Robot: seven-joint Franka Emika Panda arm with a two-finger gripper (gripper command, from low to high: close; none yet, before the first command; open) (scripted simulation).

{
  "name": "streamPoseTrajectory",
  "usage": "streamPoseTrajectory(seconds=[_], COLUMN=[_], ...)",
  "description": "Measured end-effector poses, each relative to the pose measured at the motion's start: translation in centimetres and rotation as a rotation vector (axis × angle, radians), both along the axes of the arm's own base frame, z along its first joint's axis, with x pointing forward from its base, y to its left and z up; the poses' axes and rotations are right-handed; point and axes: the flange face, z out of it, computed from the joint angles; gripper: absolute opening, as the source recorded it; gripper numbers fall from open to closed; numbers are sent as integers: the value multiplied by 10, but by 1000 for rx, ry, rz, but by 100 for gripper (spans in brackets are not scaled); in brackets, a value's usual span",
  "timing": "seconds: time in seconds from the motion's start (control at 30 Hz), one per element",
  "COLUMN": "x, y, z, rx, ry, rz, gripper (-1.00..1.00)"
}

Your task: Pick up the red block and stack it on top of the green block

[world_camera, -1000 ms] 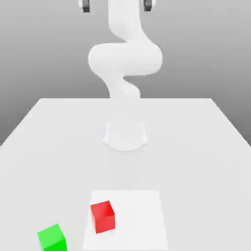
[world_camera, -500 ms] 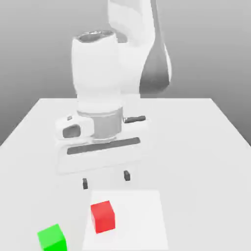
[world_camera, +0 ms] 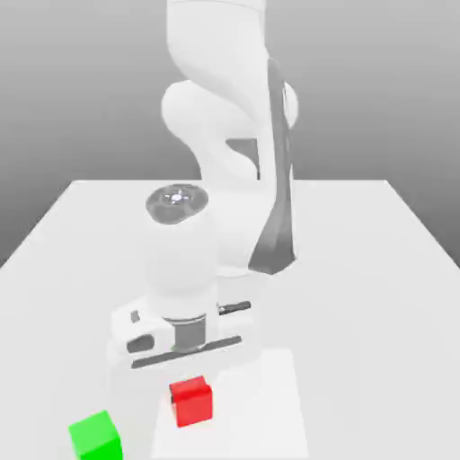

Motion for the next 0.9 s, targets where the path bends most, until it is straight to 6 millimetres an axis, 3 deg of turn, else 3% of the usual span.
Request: streamPoseTrajectory(seconds=[0.17, 0.4, 0.47, 0.57, 0.6, 0.8, 0.9], x=[1, 52, 60, 63, 62, 62, 64], y=[-3, -91, -107, -112, -112, -113, -113], z=[49, 82, 77, 40, 30, 26, 54], rx=[2, 4, 2, 2, 2, 2, 1], ry=[2, 5, 1, 0, 1, 1, -1], rz=[-2, -4, 0, 1, 0, 0, 2], gripper=[-100, -100, -100, -100, 100, 100, 100])
